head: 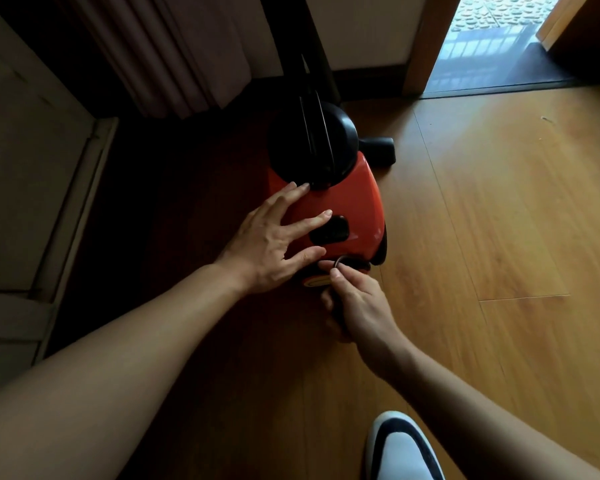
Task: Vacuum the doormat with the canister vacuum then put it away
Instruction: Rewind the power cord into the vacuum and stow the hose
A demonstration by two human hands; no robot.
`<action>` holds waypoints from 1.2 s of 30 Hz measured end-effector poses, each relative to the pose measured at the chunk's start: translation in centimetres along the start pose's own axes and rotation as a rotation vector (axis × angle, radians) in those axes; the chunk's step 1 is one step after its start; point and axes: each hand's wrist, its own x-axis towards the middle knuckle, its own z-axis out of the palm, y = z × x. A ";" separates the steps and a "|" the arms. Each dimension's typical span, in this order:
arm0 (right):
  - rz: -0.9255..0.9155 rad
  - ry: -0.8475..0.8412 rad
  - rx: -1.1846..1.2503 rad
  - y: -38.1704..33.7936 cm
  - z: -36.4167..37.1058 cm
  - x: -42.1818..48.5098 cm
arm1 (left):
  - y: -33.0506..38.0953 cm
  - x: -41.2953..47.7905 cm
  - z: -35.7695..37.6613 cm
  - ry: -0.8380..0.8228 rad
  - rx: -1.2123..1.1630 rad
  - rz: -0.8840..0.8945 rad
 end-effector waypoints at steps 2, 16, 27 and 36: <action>-0.034 -0.008 -0.012 0.3 1.1 0.3 | 0.1 0.0 -0.2 -0.019 0.000 -0.007; 0.303 -0.082 -0.030 8.2 5.9 5.7 | -0.4 -0.1 0.1 0.022 0.010 0.029; 0.416 -0.027 -0.247 7.1 -5.6 7.5 | -1.2 0.1 0.1 0.044 0.002 0.078; 0.139 -0.003 -0.714 3.3 -10.7 8.5 | -1.1 0.2 0.2 0.052 0.004 0.076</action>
